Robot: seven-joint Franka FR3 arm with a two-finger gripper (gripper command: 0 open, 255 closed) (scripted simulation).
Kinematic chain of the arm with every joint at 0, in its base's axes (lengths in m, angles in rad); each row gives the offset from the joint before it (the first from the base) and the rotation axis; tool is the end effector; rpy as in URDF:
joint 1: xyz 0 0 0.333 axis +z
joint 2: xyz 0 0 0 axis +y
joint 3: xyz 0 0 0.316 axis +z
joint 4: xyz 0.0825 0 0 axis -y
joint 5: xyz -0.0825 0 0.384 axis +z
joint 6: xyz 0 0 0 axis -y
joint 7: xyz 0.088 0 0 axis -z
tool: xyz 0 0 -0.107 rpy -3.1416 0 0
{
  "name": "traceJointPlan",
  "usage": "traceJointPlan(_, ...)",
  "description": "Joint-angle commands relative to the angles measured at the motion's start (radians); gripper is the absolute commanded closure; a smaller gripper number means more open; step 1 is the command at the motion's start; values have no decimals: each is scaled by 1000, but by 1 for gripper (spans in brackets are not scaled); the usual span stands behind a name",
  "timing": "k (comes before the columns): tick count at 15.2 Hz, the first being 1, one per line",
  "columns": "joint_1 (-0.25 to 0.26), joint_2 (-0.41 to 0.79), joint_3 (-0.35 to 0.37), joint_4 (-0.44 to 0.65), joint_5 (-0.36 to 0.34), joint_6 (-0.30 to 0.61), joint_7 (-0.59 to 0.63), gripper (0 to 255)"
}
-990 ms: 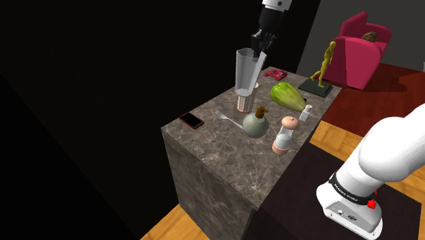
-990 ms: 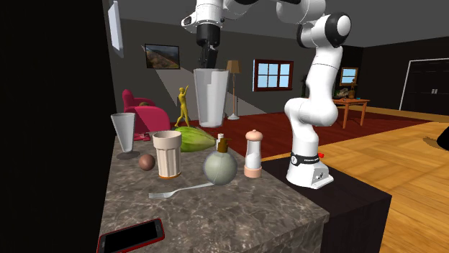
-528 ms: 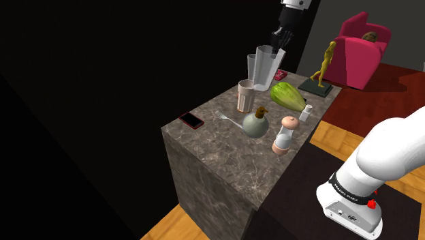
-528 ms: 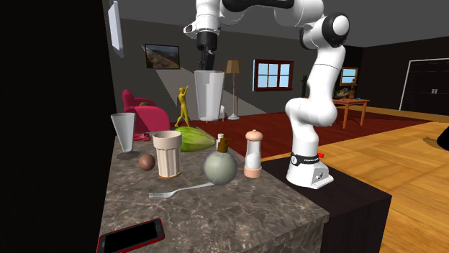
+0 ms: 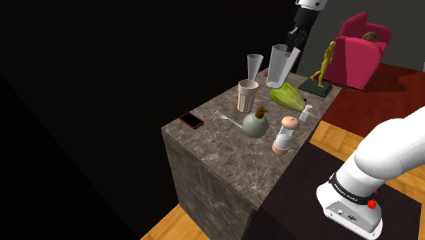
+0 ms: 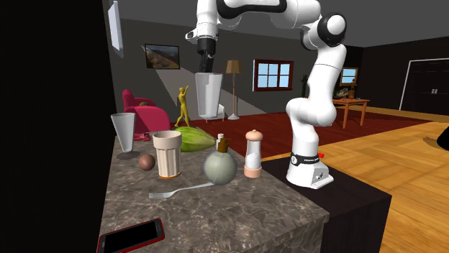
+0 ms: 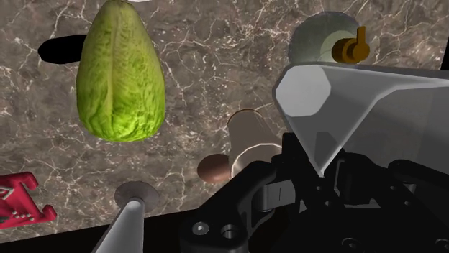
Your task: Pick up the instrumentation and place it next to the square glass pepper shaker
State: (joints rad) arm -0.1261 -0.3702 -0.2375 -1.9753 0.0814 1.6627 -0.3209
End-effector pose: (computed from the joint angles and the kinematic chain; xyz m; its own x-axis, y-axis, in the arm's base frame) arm 0.4136 -0.1677 0.6207 0.9944 -0.0415 0.0969 -0.0274 -0.9894 -0.1425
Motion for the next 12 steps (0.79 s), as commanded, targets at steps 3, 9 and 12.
traceJointPlan(3, -4, -7, -5, -56, -3, 48, -13, 255)
traceJointPlan(9, -6, -14, -7, -143, -4, 127, -22, 255)
traceJointPlan(12, -7, -15, -8, -184, -3, 167, -27, 255)
